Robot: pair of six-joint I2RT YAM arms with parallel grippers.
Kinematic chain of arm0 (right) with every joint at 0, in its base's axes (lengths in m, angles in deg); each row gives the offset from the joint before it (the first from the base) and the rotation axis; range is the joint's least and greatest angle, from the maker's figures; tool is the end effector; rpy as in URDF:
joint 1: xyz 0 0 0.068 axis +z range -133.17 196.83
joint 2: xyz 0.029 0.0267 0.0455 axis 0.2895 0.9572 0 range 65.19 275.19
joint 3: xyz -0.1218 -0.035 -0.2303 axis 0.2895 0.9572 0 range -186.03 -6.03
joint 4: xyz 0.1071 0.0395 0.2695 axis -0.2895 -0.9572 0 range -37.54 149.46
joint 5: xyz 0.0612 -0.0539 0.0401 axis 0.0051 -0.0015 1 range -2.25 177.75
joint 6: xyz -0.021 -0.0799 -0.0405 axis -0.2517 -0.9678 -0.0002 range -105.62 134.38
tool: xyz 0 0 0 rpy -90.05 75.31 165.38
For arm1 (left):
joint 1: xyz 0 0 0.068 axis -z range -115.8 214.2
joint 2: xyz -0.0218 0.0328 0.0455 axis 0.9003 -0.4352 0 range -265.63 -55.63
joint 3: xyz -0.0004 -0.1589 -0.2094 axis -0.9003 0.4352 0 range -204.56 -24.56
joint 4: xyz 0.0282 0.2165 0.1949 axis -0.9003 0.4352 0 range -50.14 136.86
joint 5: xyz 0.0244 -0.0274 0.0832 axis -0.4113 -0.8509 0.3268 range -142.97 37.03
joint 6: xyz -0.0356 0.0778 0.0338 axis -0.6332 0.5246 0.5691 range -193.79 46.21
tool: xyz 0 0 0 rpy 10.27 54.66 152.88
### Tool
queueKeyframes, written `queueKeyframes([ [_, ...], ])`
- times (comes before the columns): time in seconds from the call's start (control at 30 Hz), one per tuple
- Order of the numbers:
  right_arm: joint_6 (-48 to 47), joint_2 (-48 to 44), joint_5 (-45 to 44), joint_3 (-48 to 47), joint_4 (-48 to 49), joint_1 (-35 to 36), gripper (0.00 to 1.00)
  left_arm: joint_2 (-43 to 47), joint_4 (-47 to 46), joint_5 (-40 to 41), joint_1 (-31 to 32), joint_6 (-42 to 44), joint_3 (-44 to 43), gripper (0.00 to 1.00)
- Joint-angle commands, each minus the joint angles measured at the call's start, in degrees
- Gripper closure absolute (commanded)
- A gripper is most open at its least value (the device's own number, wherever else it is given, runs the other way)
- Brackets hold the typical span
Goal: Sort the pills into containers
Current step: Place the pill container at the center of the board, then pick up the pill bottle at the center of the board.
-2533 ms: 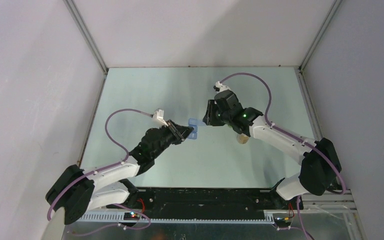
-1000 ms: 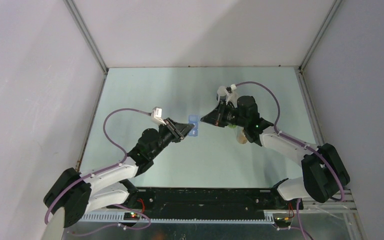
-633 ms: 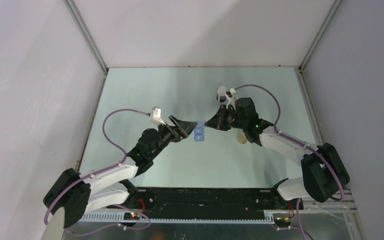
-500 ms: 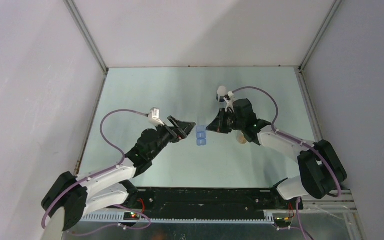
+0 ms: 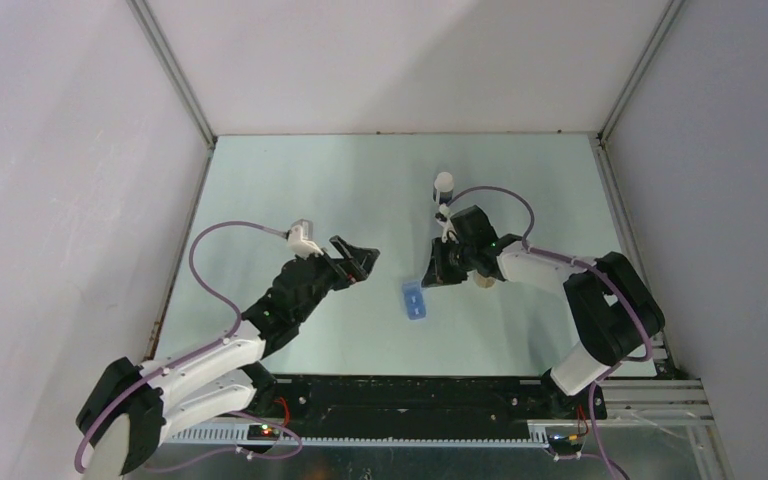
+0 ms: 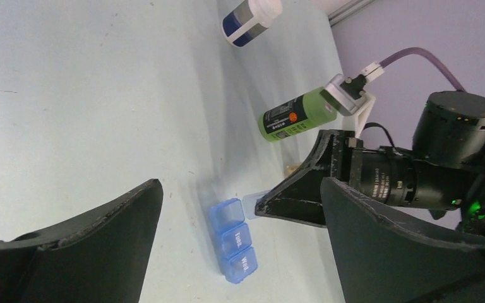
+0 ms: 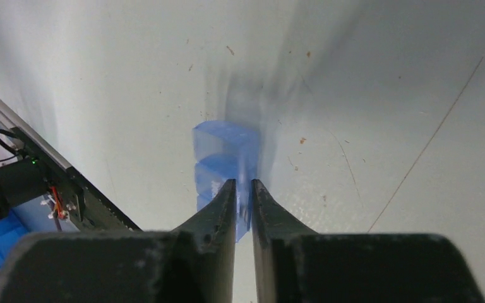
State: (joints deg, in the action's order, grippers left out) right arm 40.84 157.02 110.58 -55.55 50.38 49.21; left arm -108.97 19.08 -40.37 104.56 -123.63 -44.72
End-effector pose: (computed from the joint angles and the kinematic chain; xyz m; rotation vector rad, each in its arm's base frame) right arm 0.2934 0.2242 0.1069 -0.3181 2.5863 0.9044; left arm 0.2290 -0.1709 0.1818 -0.3206 1.8530 -0.9207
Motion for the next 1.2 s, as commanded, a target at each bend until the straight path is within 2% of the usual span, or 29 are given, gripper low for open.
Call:
queueKeyframes([
  [0.0, -2.6, -0.3, -3.0, -4.2, -3.0, -0.2, 0.73, 1.3, 0.7, 2.0, -0.5, 2.1, -2.1, 0.01],
  [0.13, -2.7, -1.5, -5.0, -8.0, -6.1, -0.2, 0.49, 2.4, 2.0, 2.8, -0.8, 2.7, -2.2, 0.01],
  [0.2, -2.9, -2.8, -6.0, -9.6, -7.2, -0.2, 0.42, 3.3, 2.7, 3.4, -1.0, 3.0, -2.3, 0.01],
  [0.33, -2.6, -6.0, -11.0, -12.5, -8.7, -0.3, 0.35, 4.8, 3.8, 4.3, -1.2, 3.9, -2.5, 0.01],
  [0.53, -2.1, -8.4, -27.6, -15.2, -7.3, -1.1, 0.30, 6.1, 5.3, 5.2, -1.5, 4.7, -2.6, 0.01],
  [0.7, -7.6, -2.5, -38.0, -22.0, -7.8, -1.4, 0.13, 6.7, 6.2, 5.3, -1.7, 5.0, -2.7, 0.01],
  [0.8, -10.5, 2.8, -42.2, -26.8, -8.3, -1.8, 0.09, 6.7, 6.3, 5.3, -1.7, 5.0, -2.6, 0.00],
  [1.0, -14.2, 18.1, -44.8, -40.5, -11.8, -3.1, 0.09, 6.5, 6.4, 5.0, -2.0, 4.7, -2.3, 0.01],
  [1.17, -12.2, 26.2, -49.8, -51.2, -16.7, -3.6, 0.16, 6.7, 6.6, 4.8, -2.2, 4.7, -2.2, 0.00],
])
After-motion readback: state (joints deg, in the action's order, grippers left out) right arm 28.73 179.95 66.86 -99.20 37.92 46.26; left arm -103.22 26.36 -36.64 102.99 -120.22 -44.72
